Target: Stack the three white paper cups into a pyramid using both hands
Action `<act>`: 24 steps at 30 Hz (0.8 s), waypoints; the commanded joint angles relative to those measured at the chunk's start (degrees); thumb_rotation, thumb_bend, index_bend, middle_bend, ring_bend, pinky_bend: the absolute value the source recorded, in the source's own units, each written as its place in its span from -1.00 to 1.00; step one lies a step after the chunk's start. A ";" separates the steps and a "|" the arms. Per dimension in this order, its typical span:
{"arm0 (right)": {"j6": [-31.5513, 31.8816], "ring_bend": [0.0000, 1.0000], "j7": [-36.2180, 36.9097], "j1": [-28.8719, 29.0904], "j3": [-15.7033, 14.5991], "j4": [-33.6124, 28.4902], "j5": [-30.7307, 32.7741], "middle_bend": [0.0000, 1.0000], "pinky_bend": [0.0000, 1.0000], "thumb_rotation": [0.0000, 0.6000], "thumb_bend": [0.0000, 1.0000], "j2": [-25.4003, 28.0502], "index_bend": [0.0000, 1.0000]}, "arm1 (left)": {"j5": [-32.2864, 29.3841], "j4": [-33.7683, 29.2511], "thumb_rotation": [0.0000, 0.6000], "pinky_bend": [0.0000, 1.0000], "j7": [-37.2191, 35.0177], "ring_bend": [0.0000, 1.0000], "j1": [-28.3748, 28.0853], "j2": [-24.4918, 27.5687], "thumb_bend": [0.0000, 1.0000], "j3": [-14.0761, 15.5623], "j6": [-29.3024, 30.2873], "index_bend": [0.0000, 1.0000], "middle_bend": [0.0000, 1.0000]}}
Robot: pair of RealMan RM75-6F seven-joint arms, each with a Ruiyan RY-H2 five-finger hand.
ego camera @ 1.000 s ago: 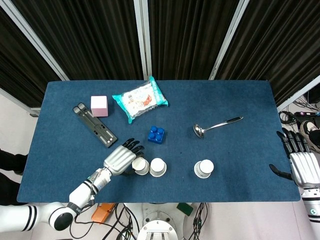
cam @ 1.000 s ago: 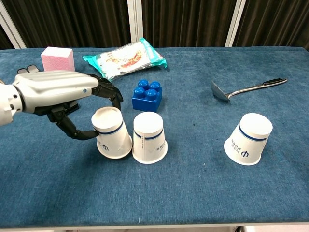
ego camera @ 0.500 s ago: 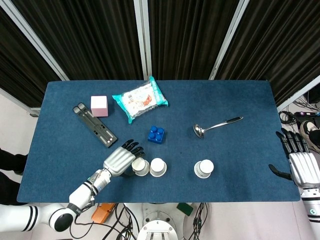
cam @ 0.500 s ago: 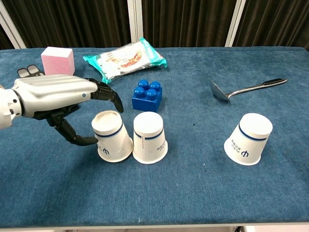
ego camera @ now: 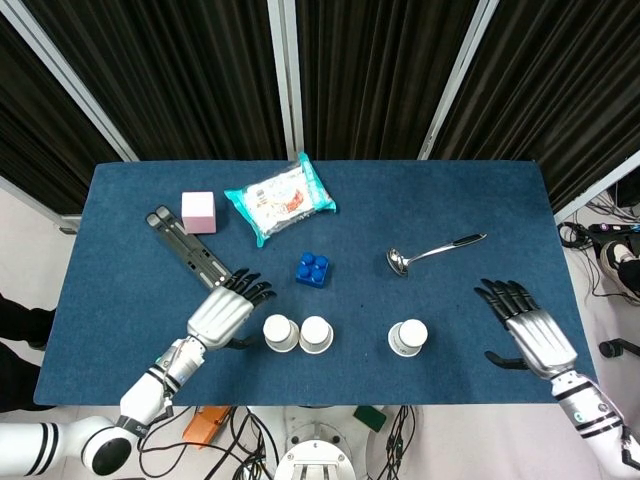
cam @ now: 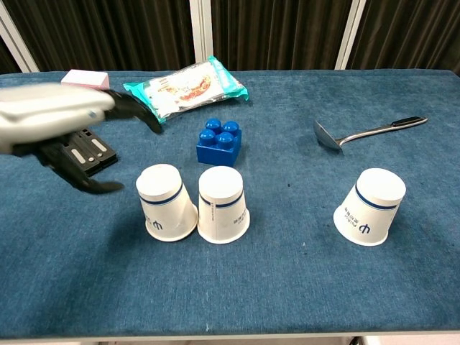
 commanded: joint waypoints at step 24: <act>-22.66 -1.00 -11.70 15.82 1.10 -2.19 7.22 -0.99 -1.00 1.00 0.07 -7.64 -0.49 | 6.23 2.78 0.96 -0.97 -11.71 -0.87 11.40 6.45 -0.48 1.92 10.73 -0.62 -0.73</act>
